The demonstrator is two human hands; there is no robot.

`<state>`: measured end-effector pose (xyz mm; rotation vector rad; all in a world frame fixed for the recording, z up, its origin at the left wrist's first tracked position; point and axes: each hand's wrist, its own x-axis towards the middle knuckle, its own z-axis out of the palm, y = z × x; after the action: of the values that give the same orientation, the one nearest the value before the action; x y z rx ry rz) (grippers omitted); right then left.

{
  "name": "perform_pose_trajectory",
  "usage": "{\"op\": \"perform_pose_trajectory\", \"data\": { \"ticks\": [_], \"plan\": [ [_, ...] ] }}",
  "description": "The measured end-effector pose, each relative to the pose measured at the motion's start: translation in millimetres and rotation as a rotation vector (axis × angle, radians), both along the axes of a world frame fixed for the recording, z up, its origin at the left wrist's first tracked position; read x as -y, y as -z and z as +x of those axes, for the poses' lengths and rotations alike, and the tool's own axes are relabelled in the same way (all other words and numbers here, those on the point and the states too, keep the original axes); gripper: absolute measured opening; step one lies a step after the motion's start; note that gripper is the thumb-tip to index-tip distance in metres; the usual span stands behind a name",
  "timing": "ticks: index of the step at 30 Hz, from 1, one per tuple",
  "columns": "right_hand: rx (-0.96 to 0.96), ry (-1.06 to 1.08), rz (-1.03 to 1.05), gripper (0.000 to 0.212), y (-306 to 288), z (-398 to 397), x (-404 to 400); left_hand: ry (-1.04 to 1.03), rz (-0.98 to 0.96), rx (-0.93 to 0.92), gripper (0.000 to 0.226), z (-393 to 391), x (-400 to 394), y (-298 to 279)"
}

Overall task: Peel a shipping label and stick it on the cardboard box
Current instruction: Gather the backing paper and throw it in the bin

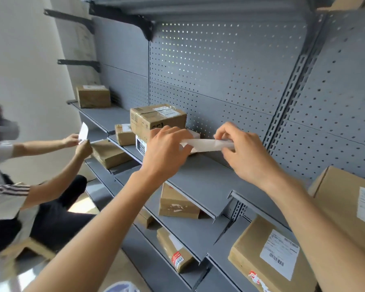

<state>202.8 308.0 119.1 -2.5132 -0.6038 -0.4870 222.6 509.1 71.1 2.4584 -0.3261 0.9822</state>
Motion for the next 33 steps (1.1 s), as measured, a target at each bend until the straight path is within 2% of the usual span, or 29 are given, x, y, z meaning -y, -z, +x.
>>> {"op": "perform_pose_trajectory", "data": {
  "ticks": [4, 9, 17, 24, 33],
  "plan": [
    [0.086, -0.128, 0.033, 0.032, 3, 5, -37, -0.136, -0.004, 0.037, 0.019, -32, -42, -8],
    [0.101, -0.283, 0.079, 0.032, 10, 1, -98, -0.291, -0.021, 0.061, 0.021, -72, -97, -8],
    [0.066, -0.411, 0.107, 0.029, 55, 3, -180, -0.395, -0.042, 0.004, 0.025, -103, -164, 33],
    [-0.073, -0.439, 0.057, 0.027, 157, 17, -237, -0.457, -0.058, -0.152, 0.023, -101, -214, 135],
    [-0.261, -0.426, -0.030, 0.026, 334, 27, -280, -0.507, -0.109, -0.398, 0.025, -102, -245, 316]
  ]
}}
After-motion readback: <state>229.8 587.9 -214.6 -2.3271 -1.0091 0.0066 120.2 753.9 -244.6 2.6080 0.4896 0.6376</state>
